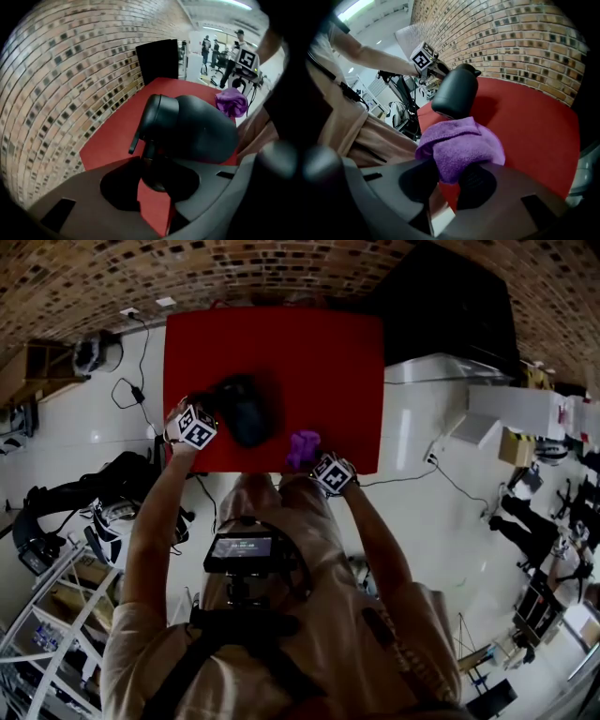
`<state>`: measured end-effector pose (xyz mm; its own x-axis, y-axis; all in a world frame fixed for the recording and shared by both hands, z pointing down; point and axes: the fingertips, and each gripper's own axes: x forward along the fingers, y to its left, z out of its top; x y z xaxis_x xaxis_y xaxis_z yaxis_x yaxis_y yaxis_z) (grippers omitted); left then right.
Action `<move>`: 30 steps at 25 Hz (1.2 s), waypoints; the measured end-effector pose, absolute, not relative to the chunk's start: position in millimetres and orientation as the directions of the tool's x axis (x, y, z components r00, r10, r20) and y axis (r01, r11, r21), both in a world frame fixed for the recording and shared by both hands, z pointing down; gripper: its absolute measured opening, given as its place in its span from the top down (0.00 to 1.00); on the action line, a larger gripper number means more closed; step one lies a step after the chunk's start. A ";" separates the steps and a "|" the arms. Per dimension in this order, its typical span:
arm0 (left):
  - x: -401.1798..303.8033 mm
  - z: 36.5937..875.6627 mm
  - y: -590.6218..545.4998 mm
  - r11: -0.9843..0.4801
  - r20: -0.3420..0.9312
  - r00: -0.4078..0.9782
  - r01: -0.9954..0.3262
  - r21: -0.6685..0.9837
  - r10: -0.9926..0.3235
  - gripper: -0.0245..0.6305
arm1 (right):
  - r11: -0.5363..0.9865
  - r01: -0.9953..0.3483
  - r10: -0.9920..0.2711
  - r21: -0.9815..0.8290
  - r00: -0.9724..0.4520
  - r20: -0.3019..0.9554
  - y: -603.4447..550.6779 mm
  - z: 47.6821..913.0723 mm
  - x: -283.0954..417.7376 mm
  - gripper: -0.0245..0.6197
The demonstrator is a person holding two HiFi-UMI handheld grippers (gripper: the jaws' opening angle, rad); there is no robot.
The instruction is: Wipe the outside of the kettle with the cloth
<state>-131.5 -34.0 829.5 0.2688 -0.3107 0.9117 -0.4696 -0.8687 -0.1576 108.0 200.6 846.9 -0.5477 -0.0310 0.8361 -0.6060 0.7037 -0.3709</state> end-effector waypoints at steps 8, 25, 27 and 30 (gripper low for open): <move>-143.8 759.1 -42.7 -0.785 0.763 0.206 -0.275 -0.556 -0.613 0.80 | 0.673 -0.637 -0.042 -0.377 -0.541 0.840 210.9 855.7 119.2 0.79; -176.7 782.0 81.5 -0.783 0.764 0.233 -0.362 -0.506 -0.602 0.59 | 0.667 -0.679 -0.206 -0.306 -0.563 0.800 194.0 825.6 102.0 0.79; -174.8 783.5 83.9 -0.795 0.767 0.291 -0.427 -0.431 -0.571 0.49 | 0.620 -0.735 -0.309 -0.275 -0.551 0.775 177.6 803.5 102.7 0.79; -185.6 773.6 89.1 -0.801 0.757 0.358 -0.488 -0.348 -0.547 0.49 | 0.532 -0.811 -0.476 -0.243 -0.523 0.707 157.7 759.8 97.4 0.79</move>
